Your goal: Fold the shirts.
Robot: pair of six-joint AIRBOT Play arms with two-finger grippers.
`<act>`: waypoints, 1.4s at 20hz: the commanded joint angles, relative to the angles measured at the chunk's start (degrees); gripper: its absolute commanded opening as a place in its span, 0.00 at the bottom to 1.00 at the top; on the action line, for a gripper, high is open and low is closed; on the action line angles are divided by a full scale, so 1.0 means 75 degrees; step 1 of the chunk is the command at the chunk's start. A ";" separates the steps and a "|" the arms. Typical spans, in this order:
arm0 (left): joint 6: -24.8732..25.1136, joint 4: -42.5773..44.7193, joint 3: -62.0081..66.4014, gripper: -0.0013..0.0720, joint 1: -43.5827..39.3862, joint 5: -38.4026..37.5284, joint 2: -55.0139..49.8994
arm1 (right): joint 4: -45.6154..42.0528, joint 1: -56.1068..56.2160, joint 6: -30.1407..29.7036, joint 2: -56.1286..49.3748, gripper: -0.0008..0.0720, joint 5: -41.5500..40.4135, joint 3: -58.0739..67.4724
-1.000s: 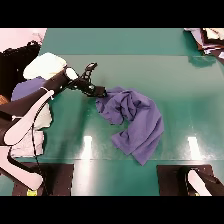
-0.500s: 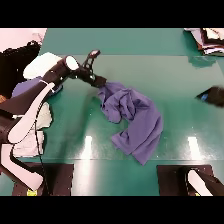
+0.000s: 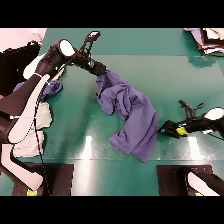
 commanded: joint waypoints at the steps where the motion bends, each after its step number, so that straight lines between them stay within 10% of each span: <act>1: -0.0009 0.0038 0.0061 0.05 0.0006 -0.0111 0.0003 | 0.0160 0.1072 -0.0029 -0.0886 0.45 -0.0944 -0.0245; 2: -0.0009 0.0055 0.0061 0.05 0.0006 -0.0160 0.0003 | 0.0149 0.1274 -0.0035 -0.1052 0.41 -0.1072 -0.0245; 4: -0.0015 0.0117 0.0061 0.05 0.0006 -0.0248 0.0047 | 0.0140 0.1480 -0.0166 -0.1166 0.03 -0.1309 -0.0245; 17: -0.0090 0.0303 0.0286 0.05 0.1335 -0.0271 0.5123 | -0.1708 -0.0749 0.0262 0.2040 0.03 -0.0201 0.5447; 28: -0.0064 -0.0335 0.1982 0.05 0.1335 0.0143 0.7309 | -0.1719 -0.0749 -0.0242 0.1582 0.03 0.1139 0.9961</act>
